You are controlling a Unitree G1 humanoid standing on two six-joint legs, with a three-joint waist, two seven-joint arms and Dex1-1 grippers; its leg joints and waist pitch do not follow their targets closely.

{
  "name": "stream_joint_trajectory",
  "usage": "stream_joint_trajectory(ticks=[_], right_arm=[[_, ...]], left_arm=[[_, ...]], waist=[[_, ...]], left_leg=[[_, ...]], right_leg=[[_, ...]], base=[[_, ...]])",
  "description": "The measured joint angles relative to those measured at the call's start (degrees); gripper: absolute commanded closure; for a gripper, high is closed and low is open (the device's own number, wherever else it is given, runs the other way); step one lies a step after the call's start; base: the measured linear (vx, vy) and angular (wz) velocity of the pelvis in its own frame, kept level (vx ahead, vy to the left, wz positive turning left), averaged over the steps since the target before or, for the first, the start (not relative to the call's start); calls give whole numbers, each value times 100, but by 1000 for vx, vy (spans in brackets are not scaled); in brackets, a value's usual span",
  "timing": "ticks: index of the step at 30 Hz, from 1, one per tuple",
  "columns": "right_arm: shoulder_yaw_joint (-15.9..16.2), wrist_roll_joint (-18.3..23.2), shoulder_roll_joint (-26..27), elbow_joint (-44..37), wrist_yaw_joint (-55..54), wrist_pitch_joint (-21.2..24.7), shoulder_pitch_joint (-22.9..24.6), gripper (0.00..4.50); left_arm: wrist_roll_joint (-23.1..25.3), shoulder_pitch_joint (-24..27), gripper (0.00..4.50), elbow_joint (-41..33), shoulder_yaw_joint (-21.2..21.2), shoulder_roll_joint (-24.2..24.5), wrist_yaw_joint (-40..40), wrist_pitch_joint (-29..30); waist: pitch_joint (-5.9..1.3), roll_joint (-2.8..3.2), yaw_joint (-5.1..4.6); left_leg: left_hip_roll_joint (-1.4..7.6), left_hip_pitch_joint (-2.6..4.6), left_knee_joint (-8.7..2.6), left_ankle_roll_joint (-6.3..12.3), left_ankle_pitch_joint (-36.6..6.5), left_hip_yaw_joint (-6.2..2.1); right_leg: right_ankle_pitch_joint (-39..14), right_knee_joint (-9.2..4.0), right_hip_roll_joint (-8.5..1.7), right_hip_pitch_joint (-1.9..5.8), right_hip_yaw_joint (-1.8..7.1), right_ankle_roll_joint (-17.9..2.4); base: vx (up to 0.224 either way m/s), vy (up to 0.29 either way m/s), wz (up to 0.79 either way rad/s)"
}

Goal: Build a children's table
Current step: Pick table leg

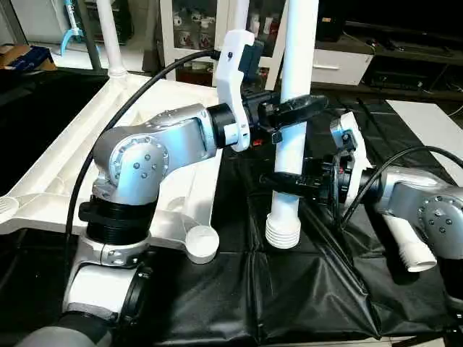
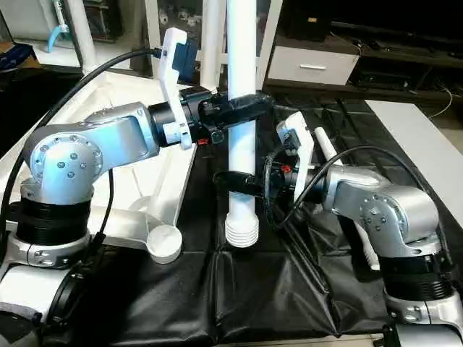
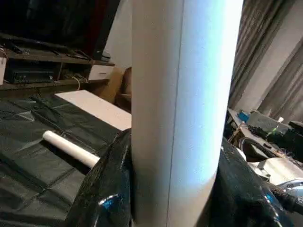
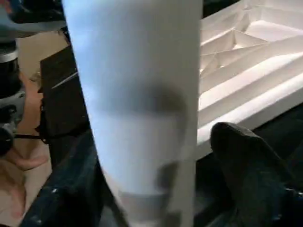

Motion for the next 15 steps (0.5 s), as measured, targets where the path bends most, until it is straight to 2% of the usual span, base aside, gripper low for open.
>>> stream_joint_trajectory(ticks=[7, 8, 15], right_arm=[[15, 38, -1, -4, 139, -21, -2, 192], [35, 45, -1, -14, 171, -27, -2, 212], [95, 42, -5, -64, 318, -52, 0, 249]], left_arm=[[7, 0, 278, -11, 0, -1, -18, 0], [7, 0, 278, -11, -2, 2, -52, 4], [5, 1, 278, -85, 4, 13, -165, 83]], waist=[[0, 0, -1], [0, 0, -2], [0, 0, 0]], left_leg=[[0, 0, 0, 0, 0, 0], [0, 0, 0, 1, 0, 0], [0, 0, 0, 1, 0, 0]], right_leg=[[0, 0, 0, 0, 0, 0], [0, 0, 0, 0, 0, 0], [0, 1, 0, 0, 0, 0]], base=[[0, 0, 0], [0, 0, 0], [0, 0, 0]])
